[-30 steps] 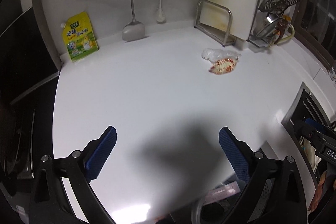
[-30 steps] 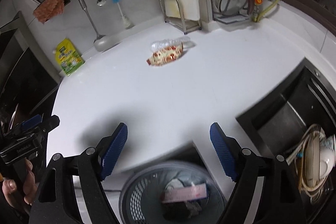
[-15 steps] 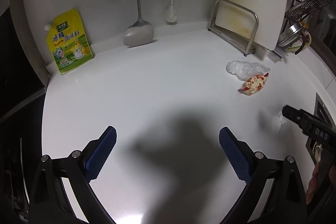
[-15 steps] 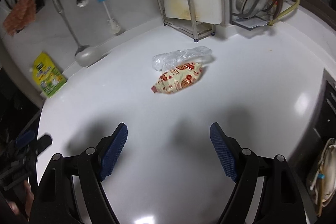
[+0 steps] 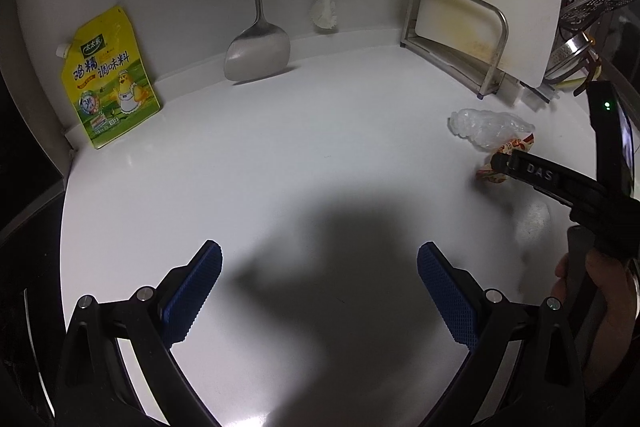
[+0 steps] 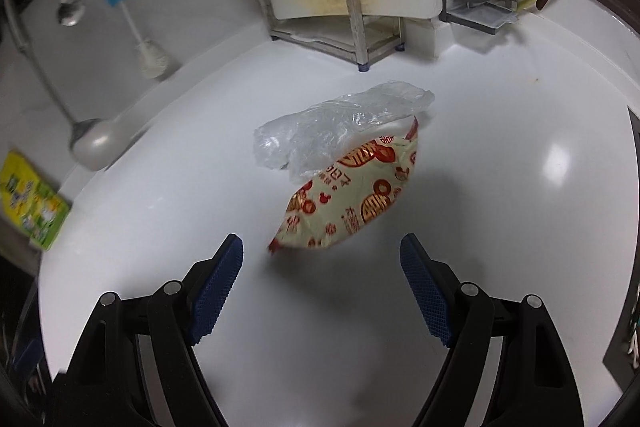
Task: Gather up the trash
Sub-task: 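Grasp the snack wrapper with the right tool while the left tool grasps the clear plastic bag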
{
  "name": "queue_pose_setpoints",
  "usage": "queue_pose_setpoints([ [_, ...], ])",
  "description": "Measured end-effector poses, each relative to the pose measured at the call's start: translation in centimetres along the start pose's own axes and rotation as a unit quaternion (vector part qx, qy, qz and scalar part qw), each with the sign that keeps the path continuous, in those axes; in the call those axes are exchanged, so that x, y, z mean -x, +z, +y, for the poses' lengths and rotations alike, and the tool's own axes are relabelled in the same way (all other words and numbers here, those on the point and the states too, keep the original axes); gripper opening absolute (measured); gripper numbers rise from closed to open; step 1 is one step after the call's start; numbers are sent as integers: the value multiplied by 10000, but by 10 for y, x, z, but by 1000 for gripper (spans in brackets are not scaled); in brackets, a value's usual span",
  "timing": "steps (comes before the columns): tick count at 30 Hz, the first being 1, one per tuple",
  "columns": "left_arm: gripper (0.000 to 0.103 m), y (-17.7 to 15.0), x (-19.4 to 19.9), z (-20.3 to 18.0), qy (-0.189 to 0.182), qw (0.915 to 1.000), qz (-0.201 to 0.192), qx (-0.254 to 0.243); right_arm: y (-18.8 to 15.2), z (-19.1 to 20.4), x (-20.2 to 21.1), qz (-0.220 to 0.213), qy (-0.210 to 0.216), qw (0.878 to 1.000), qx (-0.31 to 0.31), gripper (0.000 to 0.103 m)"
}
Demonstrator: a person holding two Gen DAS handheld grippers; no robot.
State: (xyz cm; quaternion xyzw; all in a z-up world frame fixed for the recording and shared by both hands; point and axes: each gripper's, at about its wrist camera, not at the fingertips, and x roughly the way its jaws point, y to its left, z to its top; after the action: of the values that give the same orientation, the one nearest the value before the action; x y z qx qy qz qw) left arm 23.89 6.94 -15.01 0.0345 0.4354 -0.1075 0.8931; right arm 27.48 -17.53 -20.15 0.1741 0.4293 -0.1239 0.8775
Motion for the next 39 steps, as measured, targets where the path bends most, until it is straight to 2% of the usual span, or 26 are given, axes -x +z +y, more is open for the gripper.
queue_pose_setpoints([
  [6, 96, 0, -8, 3, 17, 10000, 71, 22, 6, -2, -18, 10, -356, 9993, -92, 77],
  [13, 96, 2, -14, -3, -21, 10000, 93, -18, 8, -8, -28, -20, -454, 9990, -12, 77],
  [15, 96, 3, -14, -7, -40, 9999, 88, -30, 9, -10, -29, -2, -427, 9991, 18, 68],
  [19, 96, 6, -16, -17, -91, 9999, 72, -76, 9, -14, -27, -33, -342, 9993, 130, 42],
  [21, 96, 10, -18, -24, -139, 9998, 63, -117, 9, -18, -25, -13, -260, 9995, 159, 38],
  [27, 96, 24, -29, -53, -425, 9988, -2, -241, 6, -40, -9, -128, -153, 9996, 207, 35],
  [33, 96, 46, -54, -98, -890, 9950, -2, -455, 4, -78, 7, -167, -188, 9997, 51, 32],
  [39, 96, 71, -82, -144, -1053, 9931, -38, -514, 1, -110, 20, -209, -296, 9993, -83, 32],
])
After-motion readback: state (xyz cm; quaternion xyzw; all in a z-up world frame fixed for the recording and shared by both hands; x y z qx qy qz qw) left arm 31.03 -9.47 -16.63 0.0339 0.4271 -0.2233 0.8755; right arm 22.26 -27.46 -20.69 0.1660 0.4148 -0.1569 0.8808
